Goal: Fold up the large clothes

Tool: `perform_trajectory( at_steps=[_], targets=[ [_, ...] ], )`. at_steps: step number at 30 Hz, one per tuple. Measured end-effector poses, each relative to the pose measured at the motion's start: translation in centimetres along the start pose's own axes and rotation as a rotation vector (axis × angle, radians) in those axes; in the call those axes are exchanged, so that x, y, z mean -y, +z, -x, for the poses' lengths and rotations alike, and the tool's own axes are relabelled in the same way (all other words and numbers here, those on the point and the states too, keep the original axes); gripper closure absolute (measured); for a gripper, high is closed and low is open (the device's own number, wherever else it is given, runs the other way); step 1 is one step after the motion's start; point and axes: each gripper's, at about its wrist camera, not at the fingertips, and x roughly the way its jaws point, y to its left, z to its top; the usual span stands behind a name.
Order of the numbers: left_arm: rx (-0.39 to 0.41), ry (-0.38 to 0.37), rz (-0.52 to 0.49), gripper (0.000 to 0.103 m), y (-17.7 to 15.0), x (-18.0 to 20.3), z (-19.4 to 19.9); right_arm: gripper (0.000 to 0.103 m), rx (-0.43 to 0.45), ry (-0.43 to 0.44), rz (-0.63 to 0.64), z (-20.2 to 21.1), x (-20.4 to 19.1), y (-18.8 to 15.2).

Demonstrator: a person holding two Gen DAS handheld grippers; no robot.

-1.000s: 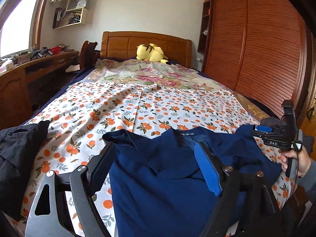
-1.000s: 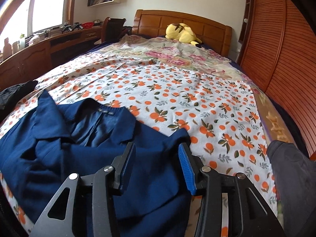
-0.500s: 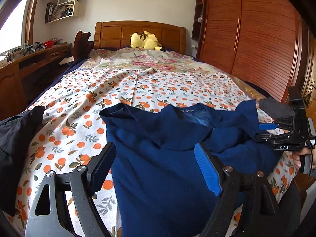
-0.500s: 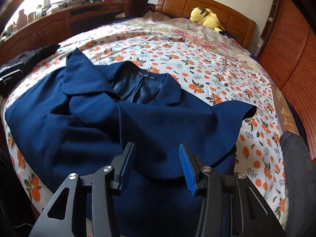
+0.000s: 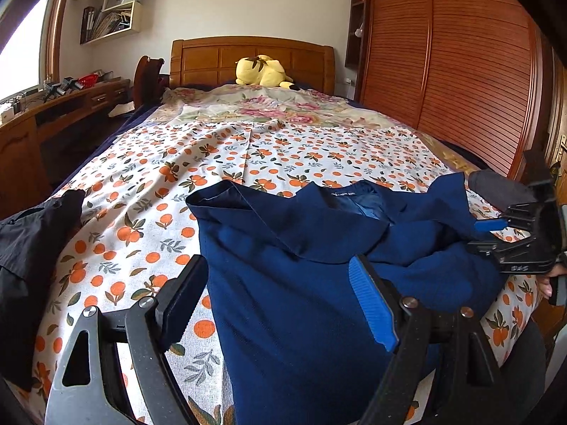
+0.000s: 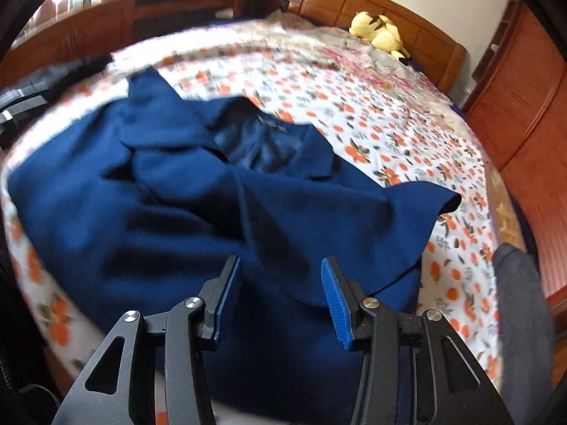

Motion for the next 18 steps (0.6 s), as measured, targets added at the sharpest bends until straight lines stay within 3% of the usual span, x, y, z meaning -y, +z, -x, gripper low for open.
perform_trajectory(
  at_steps=[1,3,7,10,18],
  targets=[
    [0.0,0.0,0.0,0.021,0.0,0.0,0.0,0.081,-0.012,0.001,-0.002,-0.6,0.3,0.2],
    [0.005,0.0,0.002,0.021,0.0,0.1,0.1,0.096,-0.031,0.004,0.0,-1.7,1.3,1.0],
    [0.029,0.016,0.015,0.021,0.2,-0.1,0.4,0.099,-0.008,-0.111,0.038,-3.2,2.9,4.4],
    [0.039,0.023,0.03,0.021,0.4,-0.5,0.5,0.099,0.039,-0.141,0.045,-3.9,3.6,7.9],
    [0.042,0.038,0.052,0.021,0.6,-1.7,0.2,0.099,0.154,-0.135,0.117,-5.5,1.1,15.3]
  ],
)
